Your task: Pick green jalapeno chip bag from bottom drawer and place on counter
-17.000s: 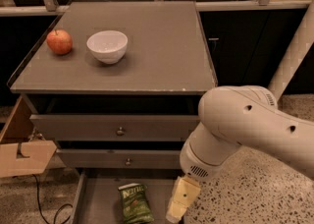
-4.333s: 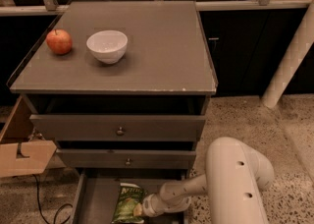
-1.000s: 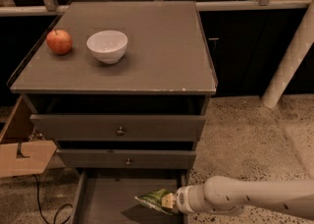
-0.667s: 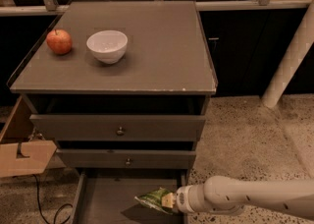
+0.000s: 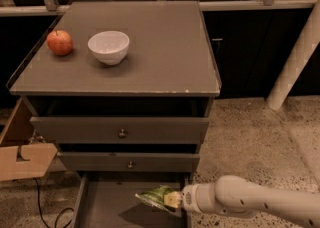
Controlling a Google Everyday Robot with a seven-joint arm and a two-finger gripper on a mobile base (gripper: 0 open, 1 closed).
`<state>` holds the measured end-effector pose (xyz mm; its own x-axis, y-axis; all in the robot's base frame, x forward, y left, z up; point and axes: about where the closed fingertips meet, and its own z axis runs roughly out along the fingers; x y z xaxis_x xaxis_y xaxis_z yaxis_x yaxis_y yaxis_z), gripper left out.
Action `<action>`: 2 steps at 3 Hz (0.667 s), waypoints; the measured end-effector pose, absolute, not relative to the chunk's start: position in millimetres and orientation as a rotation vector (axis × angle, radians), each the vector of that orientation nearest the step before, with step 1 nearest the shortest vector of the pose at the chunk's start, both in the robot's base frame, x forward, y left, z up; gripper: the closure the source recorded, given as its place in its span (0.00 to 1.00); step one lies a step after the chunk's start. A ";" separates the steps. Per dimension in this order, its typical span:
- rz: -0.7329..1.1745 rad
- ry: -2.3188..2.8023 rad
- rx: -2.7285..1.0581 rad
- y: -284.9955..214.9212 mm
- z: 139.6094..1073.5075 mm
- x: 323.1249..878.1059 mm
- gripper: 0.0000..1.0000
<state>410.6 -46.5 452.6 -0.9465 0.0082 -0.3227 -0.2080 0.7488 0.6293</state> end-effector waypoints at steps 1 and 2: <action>1.030 2.575 -0.196 -57.1 489.8 400.5 1.00; 1.042 2.501 -0.231 -69.0 521.9 387.4 1.00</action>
Offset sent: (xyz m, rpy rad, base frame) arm -0.0391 -0.0435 0.1114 0.0896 -0.2171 0.0210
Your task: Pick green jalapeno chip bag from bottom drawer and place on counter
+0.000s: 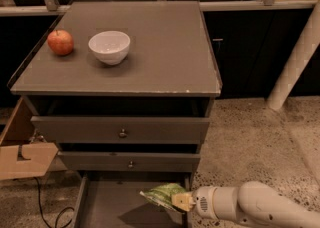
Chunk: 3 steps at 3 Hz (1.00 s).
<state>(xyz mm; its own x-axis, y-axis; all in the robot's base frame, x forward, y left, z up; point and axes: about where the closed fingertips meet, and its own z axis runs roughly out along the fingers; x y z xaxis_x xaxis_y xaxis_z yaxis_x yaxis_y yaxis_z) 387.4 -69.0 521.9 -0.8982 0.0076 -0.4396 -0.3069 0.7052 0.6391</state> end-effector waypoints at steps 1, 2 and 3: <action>1.029 2.486 -0.213 -76.2 526.6 388.3 1.00; 1.013 2.470 -0.224 -73.6 535.2 397.4 1.00; 0.973 2.393 -0.326 -63.1 587.0 416.7 1.00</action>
Offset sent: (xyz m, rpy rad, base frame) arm 0.0217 -0.0039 0.0241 -0.0158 -0.0633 -0.0265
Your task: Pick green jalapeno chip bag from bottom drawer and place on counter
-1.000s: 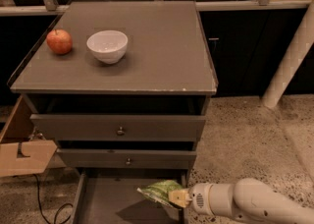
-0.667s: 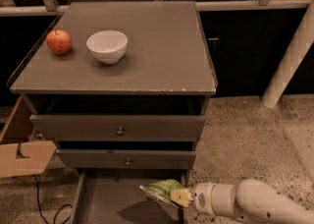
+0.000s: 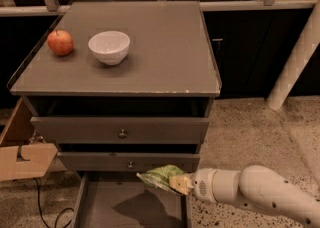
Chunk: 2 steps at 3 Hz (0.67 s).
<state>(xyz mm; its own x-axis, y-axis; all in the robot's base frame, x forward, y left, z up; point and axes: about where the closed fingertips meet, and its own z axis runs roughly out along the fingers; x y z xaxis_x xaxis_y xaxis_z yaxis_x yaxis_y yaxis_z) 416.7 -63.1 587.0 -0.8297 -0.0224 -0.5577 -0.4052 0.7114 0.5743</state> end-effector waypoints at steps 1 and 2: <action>0.937 2.343 -0.405 -52.4 615.6 428.7 1.00; 0.937 2.342 -0.405 -52.4 615.8 428.7 1.00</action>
Offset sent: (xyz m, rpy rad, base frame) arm 0.0106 0.0094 0.0255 -0.0188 -0.0627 0.0318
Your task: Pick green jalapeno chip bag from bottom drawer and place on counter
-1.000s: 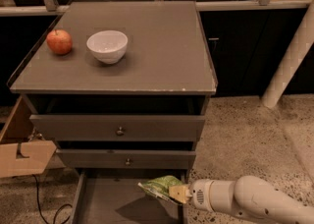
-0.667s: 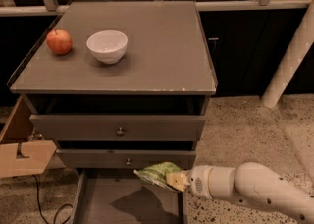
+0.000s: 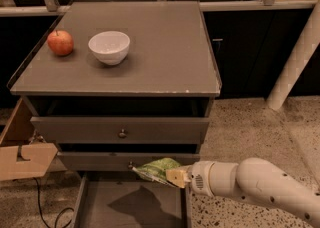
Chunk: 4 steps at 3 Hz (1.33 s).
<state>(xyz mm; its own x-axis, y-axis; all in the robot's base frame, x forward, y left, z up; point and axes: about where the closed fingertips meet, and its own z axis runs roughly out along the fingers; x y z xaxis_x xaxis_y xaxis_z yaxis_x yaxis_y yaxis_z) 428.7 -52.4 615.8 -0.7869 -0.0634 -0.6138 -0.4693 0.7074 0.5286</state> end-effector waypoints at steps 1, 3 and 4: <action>0.917 2.306 -0.439 -54.2 643.5 431.5 1.00; 0.851 2.223 -0.521 -63.7 711.0 427.7 1.00; 0.841 2.220 -0.519 -66.8 714.4 426.9 1.00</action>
Offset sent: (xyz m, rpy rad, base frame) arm -0.0009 -0.0050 0.0879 -0.0133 -0.1319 0.0619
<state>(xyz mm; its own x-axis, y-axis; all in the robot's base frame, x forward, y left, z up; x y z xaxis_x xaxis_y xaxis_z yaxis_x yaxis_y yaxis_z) 426.9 -66.8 714.4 -0.6770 -0.1170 -0.7266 -0.5692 0.7091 0.4161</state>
